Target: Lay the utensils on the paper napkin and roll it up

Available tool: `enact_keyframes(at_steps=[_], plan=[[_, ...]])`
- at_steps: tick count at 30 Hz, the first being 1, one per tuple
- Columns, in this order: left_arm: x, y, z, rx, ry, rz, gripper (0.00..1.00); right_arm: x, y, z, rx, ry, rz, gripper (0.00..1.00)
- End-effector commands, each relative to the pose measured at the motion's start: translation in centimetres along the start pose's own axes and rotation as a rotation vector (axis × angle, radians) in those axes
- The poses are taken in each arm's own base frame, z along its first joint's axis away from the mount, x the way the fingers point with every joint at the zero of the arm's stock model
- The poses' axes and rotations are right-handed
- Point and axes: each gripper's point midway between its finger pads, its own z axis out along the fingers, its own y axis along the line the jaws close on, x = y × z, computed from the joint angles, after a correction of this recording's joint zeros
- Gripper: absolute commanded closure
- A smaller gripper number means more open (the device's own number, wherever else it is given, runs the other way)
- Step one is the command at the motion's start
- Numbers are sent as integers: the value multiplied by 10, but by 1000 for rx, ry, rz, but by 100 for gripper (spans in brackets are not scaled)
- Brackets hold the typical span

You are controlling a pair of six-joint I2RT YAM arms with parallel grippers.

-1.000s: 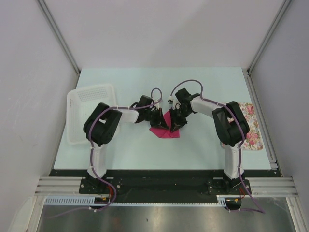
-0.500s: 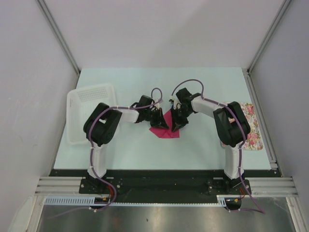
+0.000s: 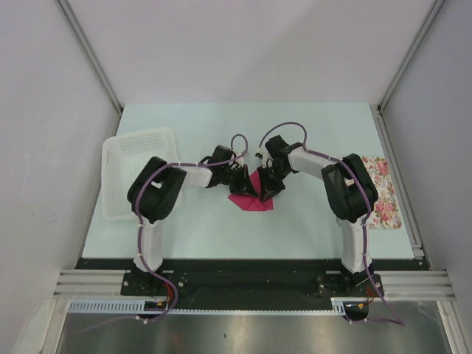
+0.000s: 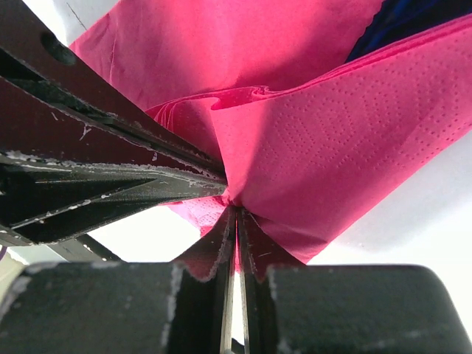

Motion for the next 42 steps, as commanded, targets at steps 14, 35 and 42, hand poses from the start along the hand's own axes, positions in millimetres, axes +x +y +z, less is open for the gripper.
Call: enact_keyframes(at_steps=[14, 35, 42], plan=[[-29, -58, -34, 233, -171, 129, 91, 12, -19, 9, -86, 25, 43, 94], [-11, 20, 3, -93, -71, 6, 94, -7, -5, -28, -304, -74, 112, 87], [-15, 16, 1, -96, -77, 23, 94, -41, -2, -56, -209, -208, 62, 85]])
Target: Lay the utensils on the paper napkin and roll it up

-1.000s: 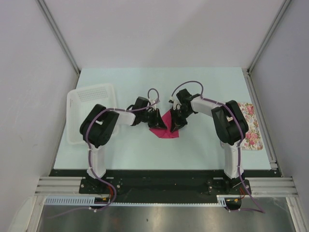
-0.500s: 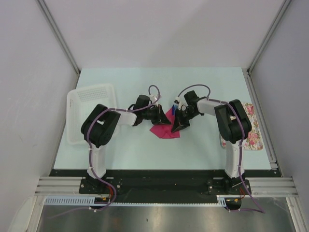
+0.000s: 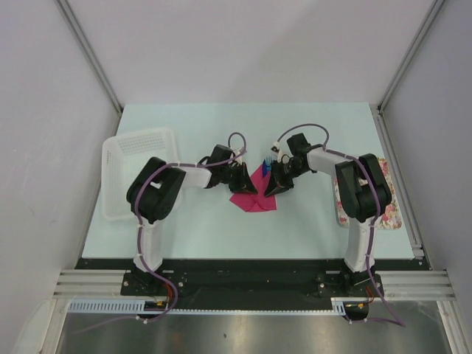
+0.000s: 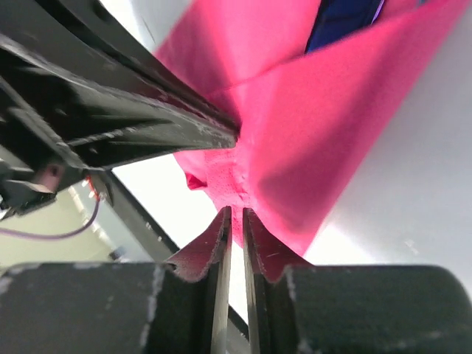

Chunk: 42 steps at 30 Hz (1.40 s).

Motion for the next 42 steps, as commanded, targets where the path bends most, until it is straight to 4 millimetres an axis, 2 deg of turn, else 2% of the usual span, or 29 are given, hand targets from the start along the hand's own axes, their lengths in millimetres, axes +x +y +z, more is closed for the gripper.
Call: enact_keyframes(at_steps=[1, 3, 13, 19, 21, 22, 24, 25, 29, 34, 36, 41, 42], plan=[[-3, 12, 1, -70, -9, 34, 94, -34, 13, -21, 90, -121, -104, 85], [-3, 12, 0, -70, -11, 36, 93, -39, 6, -20, 153, -131, -117, 86], [-2, 10, -2, -68, -4, 56, 93, -43, -5, 7, 183, -102, -126, 88], [-10, -1, -9, -42, -27, 93, 91, -25, -42, 27, 278, -38, -115, 92], [-13, -7, -17, -2, -37, 101, 86, -21, -54, 28, 306, -29, -101, 93], [-21, -21, -27, 36, -70, 134, 83, -19, -59, 28, 311, -26, -89, 94], [-18, -24, -39, 67, -72, 144, 71, -18, -64, 27, 313, -26, -72, 94], [-20, -31, -48, 82, -89, 159, 62, -17, -66, 27, 313, -22, -66, 94], [-8, -19, -69, 58, -77, 129, 45, -16, -66, 27, 307, -26, -61, 94], [14, -4, -82, -12, -30, 145, 40, -12, -74, 25, 316, -38, -13, 95], [15, -2, -85, -33, -31, 171, 41, -6, -82, 24, 322, -38, 21, 95], [2, -7, -71, -47, -31, 236, 42, 3, -97, 22, 300, -43, 128, 97], [5, 0, -64, -63, -4, 227, 43, 4, -100, 22, 295, -46, 144, 97]])
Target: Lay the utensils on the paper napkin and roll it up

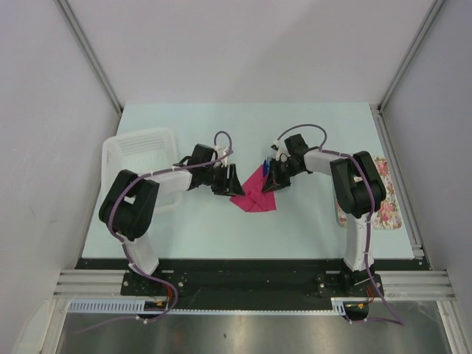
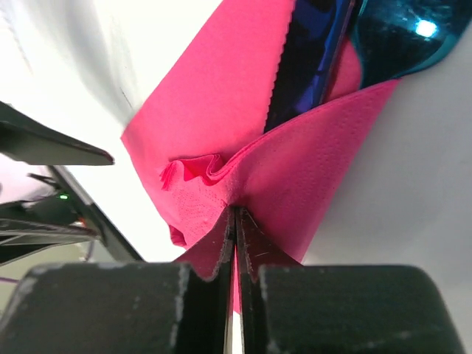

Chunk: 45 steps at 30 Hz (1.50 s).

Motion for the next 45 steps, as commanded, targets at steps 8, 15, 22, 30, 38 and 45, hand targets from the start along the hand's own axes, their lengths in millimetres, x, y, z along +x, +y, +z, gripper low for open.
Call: enact_keyframes(at_steps=[8, 15, 22, 30, 38, 45], plan=[[-18, 21, 30, -176, 51, 92, 49, 33, -82, 4, 201, 42, 182, 97], [-27, 45, 39, -266, 87, 118, 78, 31, -77, 6, 189, 40, 188, 96], [-48, 62, 39, -282, 53, 128, 92, 18, -70, 7, 204, 8, 204, 97], [-61, -25, 13, 117, -99, 128, 48, 15, -78, 9, 231, 0, 265, 98], [-30, -8, 26, -15, -9, 86, 42, 18, -80, 11, 231, 10, 273, 98], [-28, 33, 4, -208, -13, 69, 41, 18, -80, 10, 232, 6, 262, 98]])
